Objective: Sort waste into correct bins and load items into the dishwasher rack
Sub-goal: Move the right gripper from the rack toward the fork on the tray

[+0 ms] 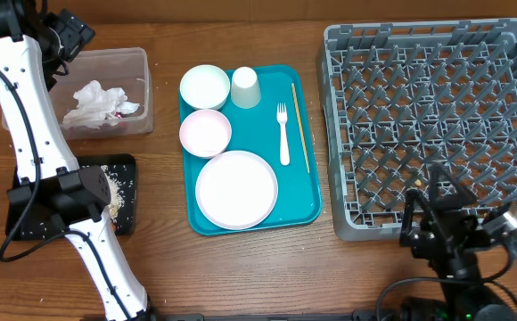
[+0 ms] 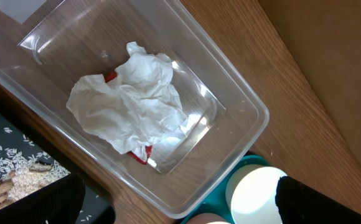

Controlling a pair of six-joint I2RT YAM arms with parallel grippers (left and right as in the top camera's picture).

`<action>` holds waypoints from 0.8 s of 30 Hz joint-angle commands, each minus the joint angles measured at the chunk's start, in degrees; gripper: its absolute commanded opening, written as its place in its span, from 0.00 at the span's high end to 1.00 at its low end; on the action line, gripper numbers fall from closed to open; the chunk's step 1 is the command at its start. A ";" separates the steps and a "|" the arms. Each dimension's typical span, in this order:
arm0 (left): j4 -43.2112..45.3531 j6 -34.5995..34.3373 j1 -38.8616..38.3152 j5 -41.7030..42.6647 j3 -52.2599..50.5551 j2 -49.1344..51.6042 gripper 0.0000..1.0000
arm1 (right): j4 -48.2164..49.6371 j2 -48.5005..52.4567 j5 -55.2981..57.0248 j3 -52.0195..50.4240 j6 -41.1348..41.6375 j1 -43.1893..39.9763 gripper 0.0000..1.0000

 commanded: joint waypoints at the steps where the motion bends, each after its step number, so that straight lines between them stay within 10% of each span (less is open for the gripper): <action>1: -0.17 -1.16 -0.33 -0.42 -0.20 -0.11 0.00 | -3.08 8.11 -2.03 10.14 -6.16 -0.17 0.00; 15: -0.17 -1.16 -0.35 -0.42 -0.20 -0.11 0.00 | -16.31 51.34 -25.24 43.58 -18.01 -0.17 0.00; 24: -0.15 -1.16 -0.39 -0.42 -0.20 -0.11 0.00 | -1.49 70.40 -36.59 44.04 8.46 1.97 0.00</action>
